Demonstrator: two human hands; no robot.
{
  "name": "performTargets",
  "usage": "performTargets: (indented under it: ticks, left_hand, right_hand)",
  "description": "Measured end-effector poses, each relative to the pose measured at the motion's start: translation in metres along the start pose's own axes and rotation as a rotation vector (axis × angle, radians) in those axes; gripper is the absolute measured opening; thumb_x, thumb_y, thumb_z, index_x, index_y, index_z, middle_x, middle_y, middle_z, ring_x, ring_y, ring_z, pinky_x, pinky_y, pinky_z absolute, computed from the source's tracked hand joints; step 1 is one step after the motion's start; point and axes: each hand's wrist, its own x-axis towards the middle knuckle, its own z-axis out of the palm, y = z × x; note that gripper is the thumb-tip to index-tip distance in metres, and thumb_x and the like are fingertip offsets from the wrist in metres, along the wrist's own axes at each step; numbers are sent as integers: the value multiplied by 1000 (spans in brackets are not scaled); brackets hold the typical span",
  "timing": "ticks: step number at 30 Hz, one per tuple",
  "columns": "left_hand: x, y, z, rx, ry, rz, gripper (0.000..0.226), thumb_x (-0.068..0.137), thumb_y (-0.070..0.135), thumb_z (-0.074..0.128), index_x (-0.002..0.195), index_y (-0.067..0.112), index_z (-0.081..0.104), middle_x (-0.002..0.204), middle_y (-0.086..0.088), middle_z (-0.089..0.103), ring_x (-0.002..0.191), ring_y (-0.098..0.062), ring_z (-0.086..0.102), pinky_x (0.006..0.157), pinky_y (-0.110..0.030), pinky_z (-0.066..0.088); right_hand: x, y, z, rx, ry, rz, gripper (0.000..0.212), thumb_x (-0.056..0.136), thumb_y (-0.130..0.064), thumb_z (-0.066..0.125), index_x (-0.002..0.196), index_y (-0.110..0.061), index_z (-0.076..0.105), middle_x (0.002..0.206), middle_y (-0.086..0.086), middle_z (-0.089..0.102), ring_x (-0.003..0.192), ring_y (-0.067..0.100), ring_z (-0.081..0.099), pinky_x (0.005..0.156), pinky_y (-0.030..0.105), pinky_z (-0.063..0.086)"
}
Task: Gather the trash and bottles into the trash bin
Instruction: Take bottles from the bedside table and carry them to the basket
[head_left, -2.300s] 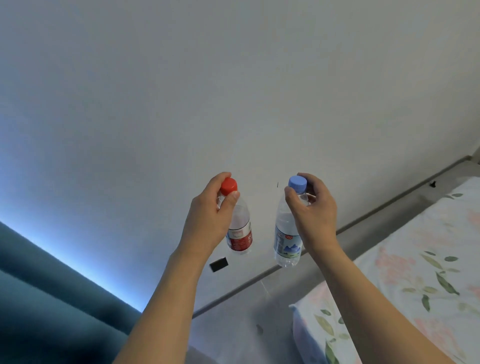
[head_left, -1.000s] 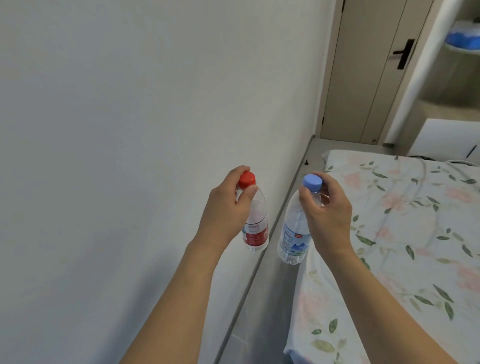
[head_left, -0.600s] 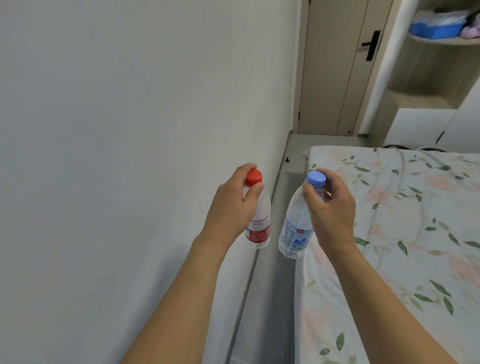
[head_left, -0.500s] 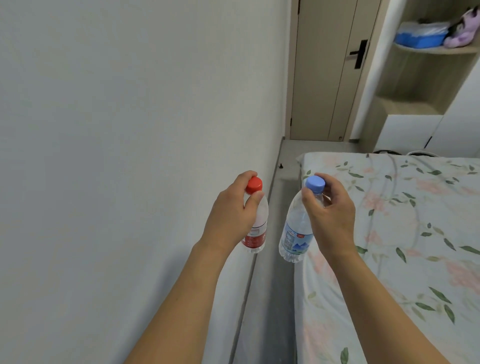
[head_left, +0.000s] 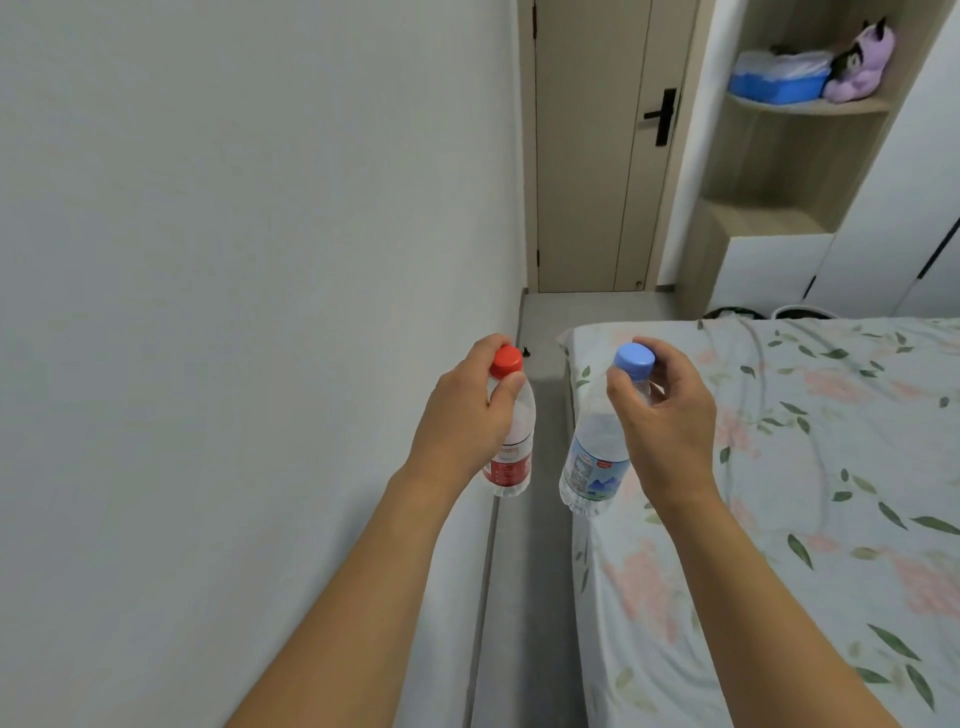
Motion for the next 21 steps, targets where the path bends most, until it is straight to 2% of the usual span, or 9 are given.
performTargets:
  ticks: [4, 8, 12, 16, 18, 21]
  left_hand:
    - [56, -8, 14, -32, -4, -34, 37, 98, 29, 53, 134, 29, 46, 120, 7, 57, 108, -17, 55, 86, -23, 43]
    - [110, -19, 38, -81, -13, -56, 36, 98, 28, 54, 134, 27, 48, 122, 4, 59, 108, -18, 56, 88, -24, 44]
    - [160, -30, 67, -108, -52, -50, 34, 98, 27, 53, 131, 27, 48, 119, 4, 59, 107, -19, 56, 89, -28, 47]
    - [201, -30, 83, -85, -65, -26, 35, 98, 29, 53, 132, 27, 47, 121, 4, 59, 108, -20, 56, 91, -30, 47]
    - [220, -28, 88, -68, -53, -11, 36, 98, 28, 53, 134, 26, 46, 125, 2, 59, 111, -19, 55, 93, -29, 46]
    - [248, -23, 93, -62, -13, 8, 36, 98, 28, 53, 134, 26, 46, 126, 2, 58, 112, -19, 55, 92, -28, 45]
  right_hand:
    - [44, 8, 15, -22, -23, 15, 32, 86, -14, 65, 115, -24, 57, 105, -12, 60, 94, 2, 57, 86, 20, 48]
    - [94, 16, 31, -59, -45, 23, 28, 87, -17, 65, 111, -30, 56, 98, -25, 57, 93, -7, 57, 84, 16, 47]
    - [141, 24, 42, -73, -17, -13, 29, 86, -17, 67, 111, -26, 58, 97, -23, 59, 92, -4, 58, 83, 16, 47]
    - [183, 36, 43, -102, -8, -13, 31, 87, -18, 67, 110, -33, 53, 96, -31, 54, 90, -11, 56, 78, 9, 42]
    - [200, 45, 42, -98, 4, 1, 31, 87, -19, 67, 110, -34, 53, 97, -30, 54, 92, -8, 57, 81, 13, 44]
    - [223, 55, 42, -75, 10, 8, 31, 86, -18, 68, 112, -30, 56, 101, -18, 60, 96, 3, 59, 88, 26, 50]
